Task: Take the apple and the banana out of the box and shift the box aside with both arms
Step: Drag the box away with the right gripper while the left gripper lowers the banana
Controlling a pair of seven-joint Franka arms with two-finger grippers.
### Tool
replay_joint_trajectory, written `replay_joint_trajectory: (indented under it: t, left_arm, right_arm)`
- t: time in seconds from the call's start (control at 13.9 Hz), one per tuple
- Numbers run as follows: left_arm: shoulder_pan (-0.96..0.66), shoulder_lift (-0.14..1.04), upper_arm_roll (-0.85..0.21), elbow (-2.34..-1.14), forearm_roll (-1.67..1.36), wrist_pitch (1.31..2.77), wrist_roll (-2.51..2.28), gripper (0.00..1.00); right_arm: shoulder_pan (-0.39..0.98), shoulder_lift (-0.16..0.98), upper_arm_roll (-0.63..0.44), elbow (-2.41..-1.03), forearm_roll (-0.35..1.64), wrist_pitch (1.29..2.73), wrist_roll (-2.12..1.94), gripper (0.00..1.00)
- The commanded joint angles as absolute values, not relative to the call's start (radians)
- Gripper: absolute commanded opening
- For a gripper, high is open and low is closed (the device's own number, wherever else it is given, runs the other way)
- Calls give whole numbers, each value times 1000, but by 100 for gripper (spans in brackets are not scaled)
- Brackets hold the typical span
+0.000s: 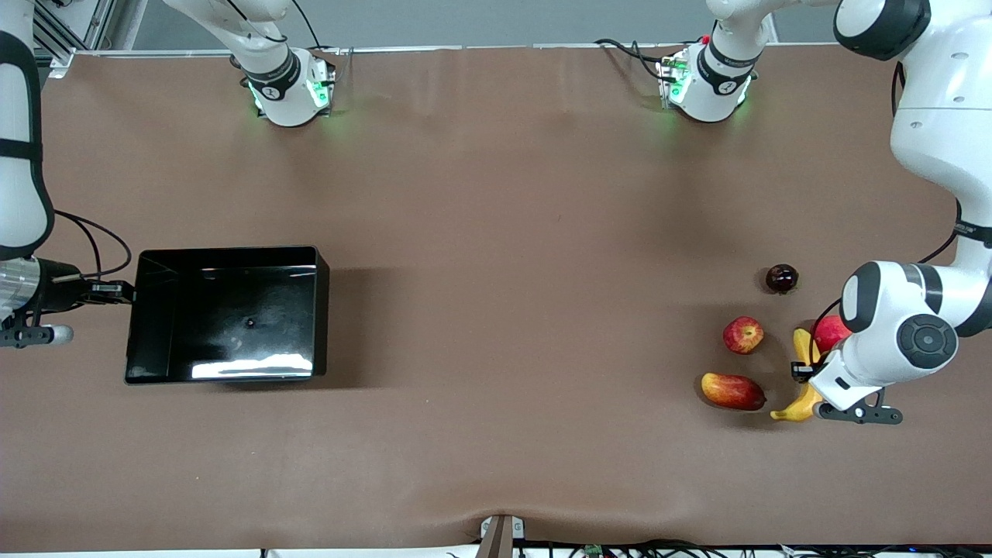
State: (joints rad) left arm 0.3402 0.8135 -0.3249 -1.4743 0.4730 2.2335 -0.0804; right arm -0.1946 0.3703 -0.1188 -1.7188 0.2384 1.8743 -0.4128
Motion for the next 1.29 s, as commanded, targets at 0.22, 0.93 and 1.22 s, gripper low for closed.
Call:
replay_joint_trajectory:
  t: [0.22, 0.93, 1.22]
  left_arm:
    - [345, 847, -305, -1471, 499, 2299, -89, 28]
    - [348, 738, -357, -1465, 476, 2185, -94, 100]
    - [348, 667, -368, -1466, 448, 2120, -92, 100]
  right_arm:
    - [-324, 316, -91, -1927, 244, 2042, -548, 0]
    - [-423, 327, -87, -2030, 271, 2132, -612, 68]
    - [-368, 330, -86, -1883, 256, 2051, -661, 100]
